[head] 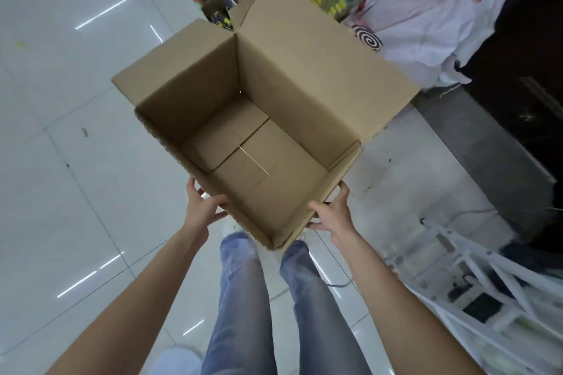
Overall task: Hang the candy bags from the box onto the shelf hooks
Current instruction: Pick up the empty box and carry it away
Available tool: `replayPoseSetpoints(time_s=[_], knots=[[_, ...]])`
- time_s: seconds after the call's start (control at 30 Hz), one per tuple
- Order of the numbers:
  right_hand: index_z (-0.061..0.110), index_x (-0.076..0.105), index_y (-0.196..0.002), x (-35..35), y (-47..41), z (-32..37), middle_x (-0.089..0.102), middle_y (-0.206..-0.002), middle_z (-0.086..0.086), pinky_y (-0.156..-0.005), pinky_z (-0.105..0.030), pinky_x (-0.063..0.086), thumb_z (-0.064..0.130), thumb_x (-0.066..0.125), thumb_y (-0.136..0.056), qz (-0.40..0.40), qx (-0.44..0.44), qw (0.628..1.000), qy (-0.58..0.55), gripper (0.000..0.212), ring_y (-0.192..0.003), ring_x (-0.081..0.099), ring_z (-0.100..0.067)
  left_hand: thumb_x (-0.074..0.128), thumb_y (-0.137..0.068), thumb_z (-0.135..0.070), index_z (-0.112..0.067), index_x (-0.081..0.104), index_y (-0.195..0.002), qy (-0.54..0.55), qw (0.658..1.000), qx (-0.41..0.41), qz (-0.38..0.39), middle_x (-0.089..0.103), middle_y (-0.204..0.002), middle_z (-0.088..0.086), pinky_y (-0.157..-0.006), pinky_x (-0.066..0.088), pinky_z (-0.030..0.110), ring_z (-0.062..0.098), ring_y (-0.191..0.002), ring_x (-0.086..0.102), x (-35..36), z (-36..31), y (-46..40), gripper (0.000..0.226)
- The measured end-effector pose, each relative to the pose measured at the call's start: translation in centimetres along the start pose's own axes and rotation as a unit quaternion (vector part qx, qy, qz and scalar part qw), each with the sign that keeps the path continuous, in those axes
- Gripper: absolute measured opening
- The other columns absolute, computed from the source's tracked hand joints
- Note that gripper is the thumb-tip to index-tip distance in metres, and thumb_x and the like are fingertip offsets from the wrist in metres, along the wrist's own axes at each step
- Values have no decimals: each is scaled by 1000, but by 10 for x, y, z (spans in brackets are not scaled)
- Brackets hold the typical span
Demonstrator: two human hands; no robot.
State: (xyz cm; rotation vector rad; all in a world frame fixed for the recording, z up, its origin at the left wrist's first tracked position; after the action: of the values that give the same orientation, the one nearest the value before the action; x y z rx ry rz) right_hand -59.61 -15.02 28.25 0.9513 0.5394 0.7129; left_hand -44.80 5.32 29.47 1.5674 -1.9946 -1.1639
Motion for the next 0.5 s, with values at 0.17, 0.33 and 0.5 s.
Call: replayPoseSetpoints(time_s=[0.17, 0.33, 0.5], knots=[[36, 14, -145, 74, -52, 37, 46, -119, -11, -72, -39, 61, 1, 63, -84, -28, -10, 1000, -2, 85, -99, 59, -27, 59, -89, 0, -24, 23, -146, 20, 999, -21, -24, 55, -100, -1, -76, 52, 34, 16, -83, 59, -18, -28, -81, 72], [36, 13, -147, 152, -108, 63, 48, -113, -7, -80, -48, 59, -1, 63, -84, -55, -20, 998, 2, 89, -93, 59, -27, 60, -85, 6, -21, 27, -146, -13, 999, -49, 6, 59, -106, 4, -79, 53, 34, 19, -86, 61, -52, -50, -171, 74], [34, 8, -150, 217, -176, 64, 39, -110, -4, -82, -49, 57, -5, 55, -88, -55, 1, 998, 7, 87, -86, 55, -23, 59, -83, 10, -22, 39, -137, -35, 998, -44, -10, 59, -96, 4, -68, 54, 29, 23, -83, 61, -73, -52, -262, 66]])
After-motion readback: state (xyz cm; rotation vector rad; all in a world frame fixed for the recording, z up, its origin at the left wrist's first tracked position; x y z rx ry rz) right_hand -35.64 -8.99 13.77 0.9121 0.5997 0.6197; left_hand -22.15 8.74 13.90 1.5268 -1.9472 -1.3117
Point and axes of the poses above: each hand's wrist, its own y-axis away from the middle knuckle, its own x-axis out of the palm, z = x × y, the point moved 1 cm from there along -y, towards the middle knuckle
